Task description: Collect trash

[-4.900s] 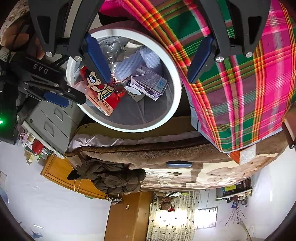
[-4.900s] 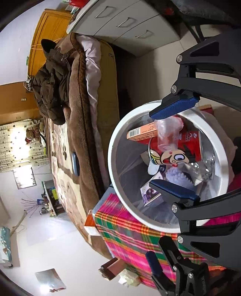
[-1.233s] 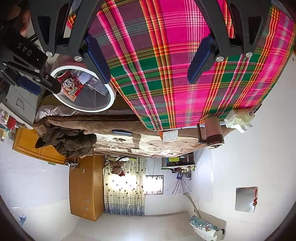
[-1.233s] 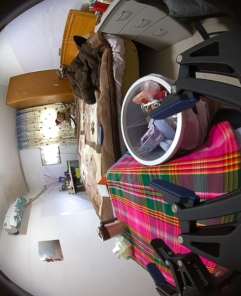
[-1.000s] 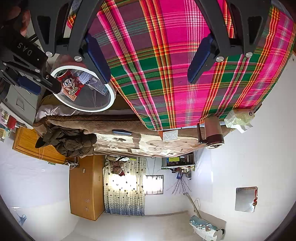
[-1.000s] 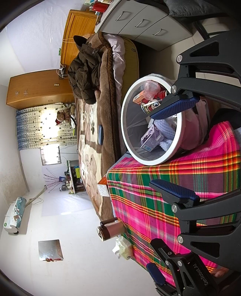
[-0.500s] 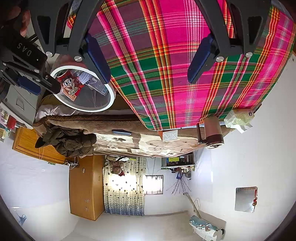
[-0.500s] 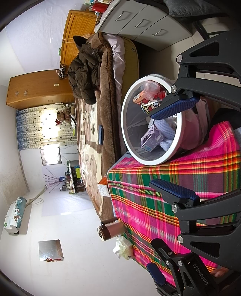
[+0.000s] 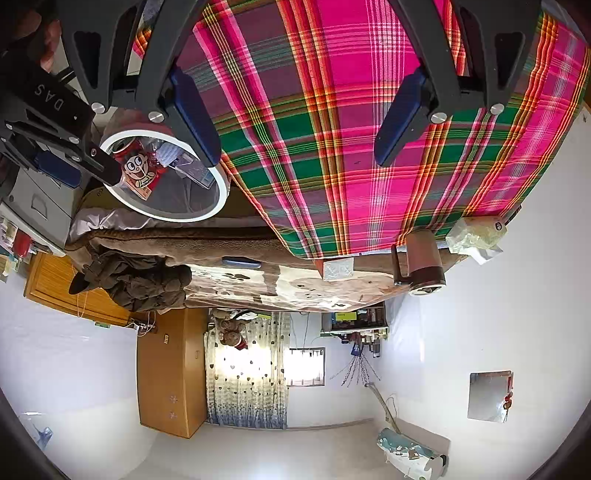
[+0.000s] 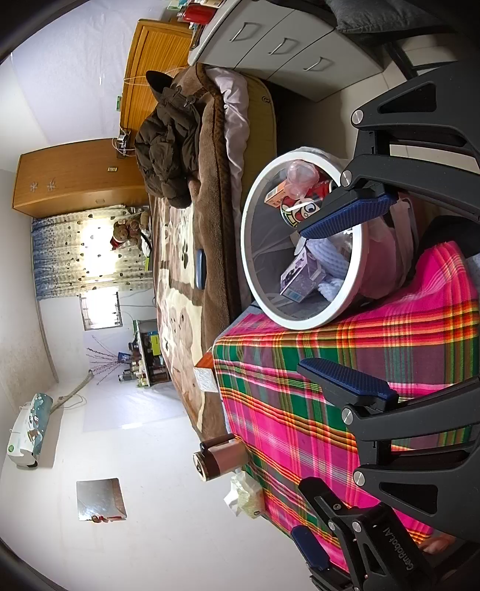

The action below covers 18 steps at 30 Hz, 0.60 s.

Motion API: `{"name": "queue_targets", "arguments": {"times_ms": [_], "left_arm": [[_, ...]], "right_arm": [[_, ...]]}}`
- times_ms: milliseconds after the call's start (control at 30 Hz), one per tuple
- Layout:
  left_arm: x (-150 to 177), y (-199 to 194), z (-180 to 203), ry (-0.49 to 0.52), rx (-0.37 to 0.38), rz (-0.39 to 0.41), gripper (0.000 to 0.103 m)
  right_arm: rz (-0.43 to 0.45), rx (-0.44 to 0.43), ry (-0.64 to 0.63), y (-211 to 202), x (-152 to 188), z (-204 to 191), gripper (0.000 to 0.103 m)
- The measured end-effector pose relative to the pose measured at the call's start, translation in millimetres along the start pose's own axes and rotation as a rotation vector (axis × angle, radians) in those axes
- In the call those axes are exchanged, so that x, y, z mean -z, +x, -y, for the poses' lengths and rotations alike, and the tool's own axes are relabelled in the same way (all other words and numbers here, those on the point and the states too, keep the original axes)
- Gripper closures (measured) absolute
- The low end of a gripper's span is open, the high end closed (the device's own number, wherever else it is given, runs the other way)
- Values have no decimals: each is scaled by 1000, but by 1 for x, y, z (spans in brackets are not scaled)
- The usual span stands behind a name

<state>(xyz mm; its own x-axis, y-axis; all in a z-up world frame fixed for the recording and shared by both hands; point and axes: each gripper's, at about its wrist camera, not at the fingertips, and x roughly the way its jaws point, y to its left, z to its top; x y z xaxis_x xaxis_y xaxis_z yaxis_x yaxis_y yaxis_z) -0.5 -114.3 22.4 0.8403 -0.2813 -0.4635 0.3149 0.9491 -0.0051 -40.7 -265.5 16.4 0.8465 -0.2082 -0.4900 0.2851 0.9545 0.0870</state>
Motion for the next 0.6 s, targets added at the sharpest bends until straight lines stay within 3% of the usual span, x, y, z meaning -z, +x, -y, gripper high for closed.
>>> {"name": "queue_targets", "arguments": {"times_ms": [600], "left_arm": [[0,0,-1,-1,4,-5,17]], "right_arm": [[2,2,3,-1,1,0,34]]}}
